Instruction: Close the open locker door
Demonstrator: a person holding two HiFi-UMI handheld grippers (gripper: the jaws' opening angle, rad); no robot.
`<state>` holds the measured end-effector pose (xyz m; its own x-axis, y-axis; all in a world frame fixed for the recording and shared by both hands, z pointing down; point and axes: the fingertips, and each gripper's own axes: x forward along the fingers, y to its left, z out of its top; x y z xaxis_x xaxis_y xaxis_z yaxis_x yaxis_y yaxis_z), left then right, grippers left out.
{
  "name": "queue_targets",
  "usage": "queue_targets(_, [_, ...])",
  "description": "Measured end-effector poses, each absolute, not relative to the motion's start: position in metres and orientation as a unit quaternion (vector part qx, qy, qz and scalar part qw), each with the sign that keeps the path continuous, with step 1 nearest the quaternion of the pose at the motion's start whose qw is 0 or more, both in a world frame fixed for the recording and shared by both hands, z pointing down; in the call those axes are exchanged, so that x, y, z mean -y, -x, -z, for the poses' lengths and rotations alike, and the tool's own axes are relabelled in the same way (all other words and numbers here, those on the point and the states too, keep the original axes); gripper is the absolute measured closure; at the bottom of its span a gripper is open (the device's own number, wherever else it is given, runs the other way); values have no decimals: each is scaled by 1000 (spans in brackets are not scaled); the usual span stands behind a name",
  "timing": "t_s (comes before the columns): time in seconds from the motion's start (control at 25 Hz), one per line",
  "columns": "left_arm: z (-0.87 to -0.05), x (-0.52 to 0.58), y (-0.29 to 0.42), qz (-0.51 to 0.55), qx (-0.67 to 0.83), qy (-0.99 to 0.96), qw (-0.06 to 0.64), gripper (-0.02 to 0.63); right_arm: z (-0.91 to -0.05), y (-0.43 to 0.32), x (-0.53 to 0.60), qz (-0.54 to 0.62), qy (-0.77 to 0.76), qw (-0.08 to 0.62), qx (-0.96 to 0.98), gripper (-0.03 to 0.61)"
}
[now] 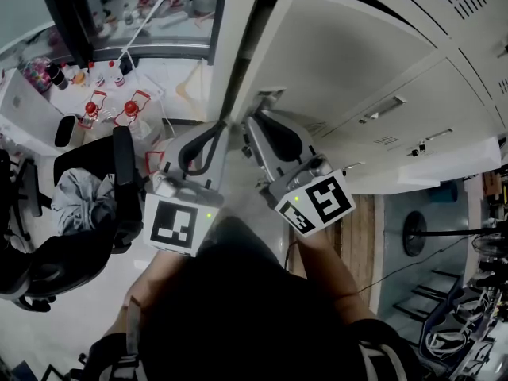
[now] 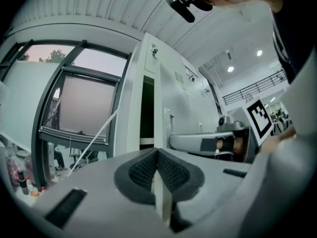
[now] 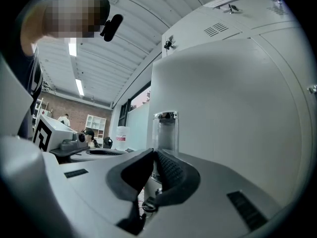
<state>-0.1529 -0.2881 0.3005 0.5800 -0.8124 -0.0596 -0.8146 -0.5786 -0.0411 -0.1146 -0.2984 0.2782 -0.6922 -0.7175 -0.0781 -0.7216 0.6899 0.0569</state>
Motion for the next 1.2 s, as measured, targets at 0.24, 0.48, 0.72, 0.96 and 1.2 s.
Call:
queue_targets(0.24, [-302,298,153,-17,-456,889,29,612,-278,116,307,-41,393,25,-918,543])
queue_targets(0.48, [-302,307,151,-16,-453,891,30,612,-278,118,314,-40,393,23,-918,544])
queue_targets(0.72, [-304,314,150,-16,-450,893,26,612,-278,120,320,-38,396,21,-917,545])
queue_targets(0.96, [-305,320,150,-18,-447,894,25,612,-278,121,326,-38,398,20,-916,545])
queue_targets(1.2, [-303,326,147,-18,-444,895,25,612,-278,120,333,-36,401,20,-915,546])
